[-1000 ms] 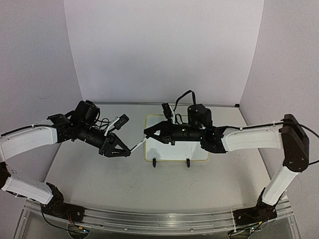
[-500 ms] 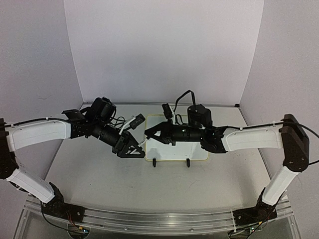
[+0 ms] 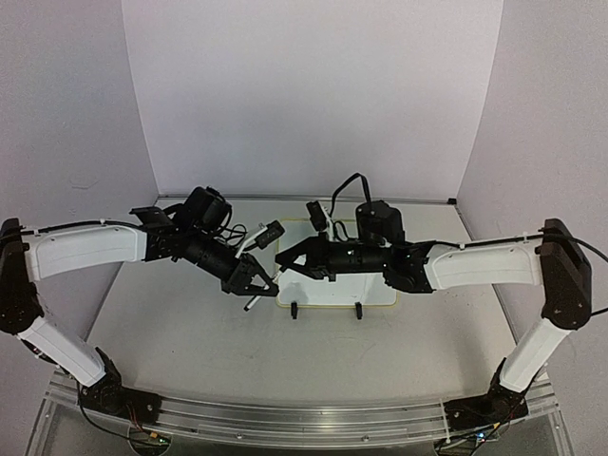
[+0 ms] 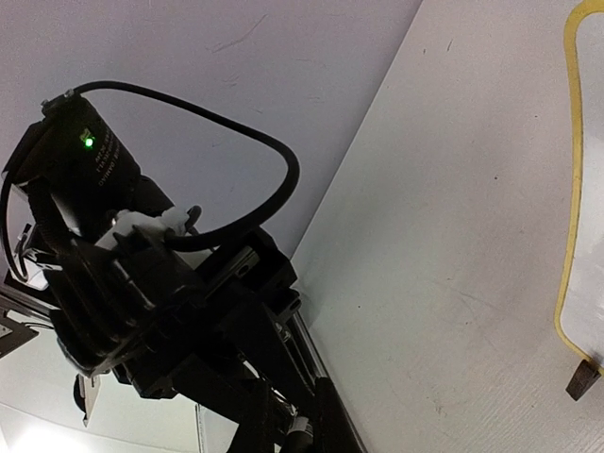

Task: Write a sentence on the whiteboard
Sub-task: Hold the whiteboard marker with the whiteboard marker, then open the pen cap of the whiteboard marker, then put down the pen cap at the center of the board.

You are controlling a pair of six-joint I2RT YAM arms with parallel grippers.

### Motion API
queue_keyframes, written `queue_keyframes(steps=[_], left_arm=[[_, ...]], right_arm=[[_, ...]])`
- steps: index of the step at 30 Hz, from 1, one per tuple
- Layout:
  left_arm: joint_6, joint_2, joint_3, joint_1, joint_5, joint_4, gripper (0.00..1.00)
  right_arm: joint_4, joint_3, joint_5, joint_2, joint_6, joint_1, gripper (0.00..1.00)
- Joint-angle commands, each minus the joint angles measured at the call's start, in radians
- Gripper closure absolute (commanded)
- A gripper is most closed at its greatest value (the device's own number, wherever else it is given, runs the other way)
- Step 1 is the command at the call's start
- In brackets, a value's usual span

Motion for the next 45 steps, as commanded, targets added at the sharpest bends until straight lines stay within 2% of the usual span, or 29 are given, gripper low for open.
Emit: queue_keyframes(steps=[1, 10, 17, 20, 24, 30, 33, 37, 41, 45], left_arm=[[0.038, -0.026, 0.028, -0.012, 0.015, 0.012, 1.0], [0.085, -0.045, -0.009, -0.012, 0.038, -0.054, 1.0], [0.095, -0.065, -0.008, -0.011, 0.01, -0.098, 1.0], [0.016, -0.077, -0.031, 0.016, -0.019, -0.038, 1.0], [-0.147, -0.124, -0.092, 0.075, -0.084, 0.134, 1.0], [-0.44, -0.223, -0.259, 0.105, -0.295, 0.419, 0.98], [-0.506, -0.231, -0.29, 0.106, -0.352, 0.464, 0.98], [-0.578, -0.252, -0.323, 0.105, -0.376, 0.549, 0.98], [-0.61, -0.288, -0.343, 0.105, -0.413, 0.564, 0.98], [-0.617, -0.296, -0.346, 0.104, -0.414, 0.549, 0.97]], right_arm=[[-0.044, -0.033, 0.084, -0.077, -0.02, -0.02, 1.0], [-0.129, -0.135, 0.26, -0.322, -0.064, -0.107, 1.0], [-0.369, -0.129, 0.411, -0.485, -0.174, -0.149, 1.0], [-0.593, -0.078, 0.57, -0.558, -0.248, -0.161, 1.0], [-0.912, 0.0, 0.743, -0.548, -0.288, -0.165, 1.0], [-1.216, -0.046, 0.891, -0.457, -0.166, -0.179, 1.0], [-1.212, -0.11, 0.875, -0.392, -0.125, -0.22, 1.0], [-1.118, -0.17, 0.816, -0.319, -0.128, -0.274, 1.0], [-1.033, -0.22, 0.733, -0.262, -0.143, -0.331, 1.0], [-0.993, -0.232, 0.698, -0.21, -0.156, -0.353, 0.93]])
